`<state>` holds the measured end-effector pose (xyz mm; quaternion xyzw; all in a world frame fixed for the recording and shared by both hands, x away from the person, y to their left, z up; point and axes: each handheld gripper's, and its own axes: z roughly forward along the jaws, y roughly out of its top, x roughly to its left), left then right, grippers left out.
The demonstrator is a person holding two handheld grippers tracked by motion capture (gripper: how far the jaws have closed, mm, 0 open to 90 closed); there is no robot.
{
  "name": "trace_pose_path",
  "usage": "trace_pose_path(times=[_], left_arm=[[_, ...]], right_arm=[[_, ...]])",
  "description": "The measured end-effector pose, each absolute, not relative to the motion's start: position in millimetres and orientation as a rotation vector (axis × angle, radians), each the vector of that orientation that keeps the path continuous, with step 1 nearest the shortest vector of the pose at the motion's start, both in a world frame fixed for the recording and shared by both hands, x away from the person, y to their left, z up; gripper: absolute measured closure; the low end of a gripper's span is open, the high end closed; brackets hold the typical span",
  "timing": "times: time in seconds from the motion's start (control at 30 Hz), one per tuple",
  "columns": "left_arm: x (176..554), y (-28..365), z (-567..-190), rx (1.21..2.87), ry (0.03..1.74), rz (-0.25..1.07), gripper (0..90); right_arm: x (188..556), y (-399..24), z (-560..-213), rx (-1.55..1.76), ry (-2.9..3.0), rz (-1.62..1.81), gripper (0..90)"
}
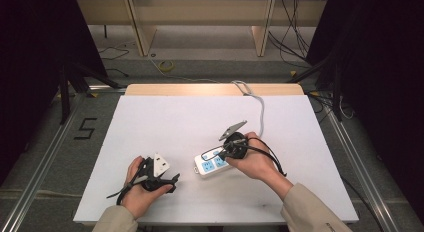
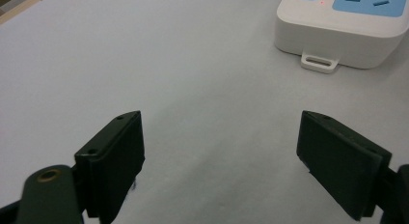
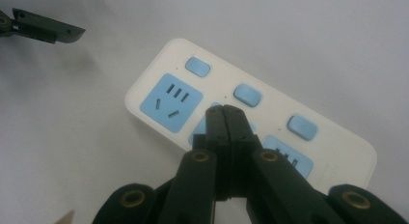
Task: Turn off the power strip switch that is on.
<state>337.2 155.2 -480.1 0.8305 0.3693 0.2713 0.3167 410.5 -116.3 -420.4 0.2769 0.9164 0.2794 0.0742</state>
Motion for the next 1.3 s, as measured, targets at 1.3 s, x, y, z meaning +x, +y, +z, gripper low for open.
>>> trace_pose_path(times=[1.3], left_arm=[[337, 155, -480, 2.197, 0.96, 0.718, 16.8]], right_arm=[[418, -88, -421, 0.817, 2.793, 0.807, 90.0]])
